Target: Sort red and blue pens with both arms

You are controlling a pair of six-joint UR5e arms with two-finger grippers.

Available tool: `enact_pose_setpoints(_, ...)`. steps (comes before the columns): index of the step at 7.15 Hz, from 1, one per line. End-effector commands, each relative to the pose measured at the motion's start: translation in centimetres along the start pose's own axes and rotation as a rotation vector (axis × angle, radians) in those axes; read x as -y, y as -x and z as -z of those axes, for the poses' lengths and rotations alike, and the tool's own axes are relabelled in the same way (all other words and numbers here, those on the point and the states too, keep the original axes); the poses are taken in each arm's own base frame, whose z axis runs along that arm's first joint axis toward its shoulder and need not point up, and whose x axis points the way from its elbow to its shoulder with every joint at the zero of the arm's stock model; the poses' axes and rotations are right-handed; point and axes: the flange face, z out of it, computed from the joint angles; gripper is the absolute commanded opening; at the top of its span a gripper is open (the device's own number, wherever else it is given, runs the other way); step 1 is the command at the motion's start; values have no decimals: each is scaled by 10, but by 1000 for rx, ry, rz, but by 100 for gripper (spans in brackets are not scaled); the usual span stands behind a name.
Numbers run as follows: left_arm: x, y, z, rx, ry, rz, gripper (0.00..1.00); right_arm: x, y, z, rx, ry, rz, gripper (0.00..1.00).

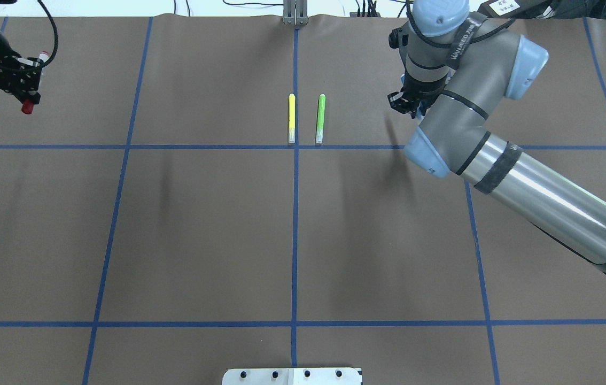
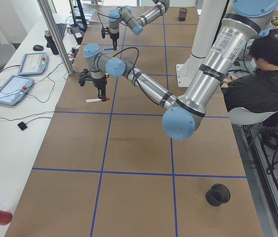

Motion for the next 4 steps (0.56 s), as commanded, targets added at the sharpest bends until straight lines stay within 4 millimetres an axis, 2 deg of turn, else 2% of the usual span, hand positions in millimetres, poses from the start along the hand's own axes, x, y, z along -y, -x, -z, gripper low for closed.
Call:
enact_pose_setpoints(1,-52,78,-15,73,21,-83,0,-42,-69,3,-18,9,55,0)
enact_pose_setpoints(4,-134,213,-50,121,140,-128,0,-90,-102,17,41,12,47,0)
